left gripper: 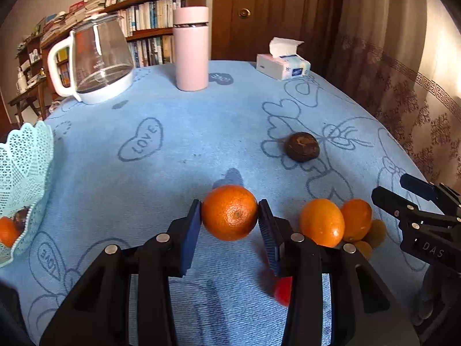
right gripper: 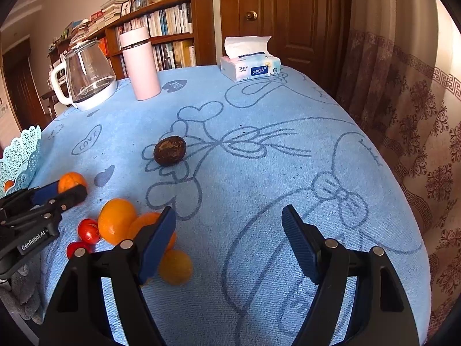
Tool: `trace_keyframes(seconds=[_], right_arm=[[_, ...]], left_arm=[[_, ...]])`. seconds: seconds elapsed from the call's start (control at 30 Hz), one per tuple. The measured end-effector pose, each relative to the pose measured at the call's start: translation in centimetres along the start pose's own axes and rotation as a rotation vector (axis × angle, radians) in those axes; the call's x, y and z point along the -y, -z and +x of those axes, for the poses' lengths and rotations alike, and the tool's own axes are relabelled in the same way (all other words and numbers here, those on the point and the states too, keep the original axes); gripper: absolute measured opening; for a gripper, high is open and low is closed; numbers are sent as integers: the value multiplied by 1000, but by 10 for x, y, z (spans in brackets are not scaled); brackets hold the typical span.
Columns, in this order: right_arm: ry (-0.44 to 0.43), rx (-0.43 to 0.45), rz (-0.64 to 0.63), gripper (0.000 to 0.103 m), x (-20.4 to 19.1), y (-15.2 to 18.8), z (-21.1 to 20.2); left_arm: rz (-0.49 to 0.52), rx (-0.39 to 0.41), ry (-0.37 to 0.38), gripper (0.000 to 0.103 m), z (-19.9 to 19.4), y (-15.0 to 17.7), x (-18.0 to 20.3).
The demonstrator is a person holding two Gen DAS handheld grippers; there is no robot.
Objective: Organize fruits
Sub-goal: 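Grasp another mandarin orange with the left tool, then grasp a second dark brown fruit with the right tool while the left tool holds the orange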
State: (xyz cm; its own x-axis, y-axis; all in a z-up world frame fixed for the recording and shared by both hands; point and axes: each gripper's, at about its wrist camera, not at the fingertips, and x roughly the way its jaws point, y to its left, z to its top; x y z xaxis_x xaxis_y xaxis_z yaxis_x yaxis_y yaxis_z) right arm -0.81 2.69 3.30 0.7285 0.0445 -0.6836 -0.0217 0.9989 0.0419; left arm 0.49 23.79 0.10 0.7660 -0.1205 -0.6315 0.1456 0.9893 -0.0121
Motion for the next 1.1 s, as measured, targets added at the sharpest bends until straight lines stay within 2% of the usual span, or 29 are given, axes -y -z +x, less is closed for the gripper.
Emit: trace_keyframes(seconds=[0.27, 0.43, 0.63, 0.8, 1.03, 1.1], right_arm=[[-63, -26, 38, 76, -1, -11, 8], [-78, -19, -24, 77, -25, -36, 23], [-125, -81, -27, 77, -48, -62, 59], [-130, -127, -61, 77, -67, -73, 85], [-151, -205, -51, 77, -72, -88, 108], [-146, -229, -64, 69, -75, -89, 114]], left_arm=[[2, 58, -77, 41, -11, -2, -7], [8, 86, -110, 41, -17, -2, -10], [16, 109, -138, 41, -23, -1, -13], [4, 111, -139, 41, -25, -1, -19], [-13, 109, -143, 41, -25, -1, -24], [-14, 109, -142, 41, -25, -2, -24]])
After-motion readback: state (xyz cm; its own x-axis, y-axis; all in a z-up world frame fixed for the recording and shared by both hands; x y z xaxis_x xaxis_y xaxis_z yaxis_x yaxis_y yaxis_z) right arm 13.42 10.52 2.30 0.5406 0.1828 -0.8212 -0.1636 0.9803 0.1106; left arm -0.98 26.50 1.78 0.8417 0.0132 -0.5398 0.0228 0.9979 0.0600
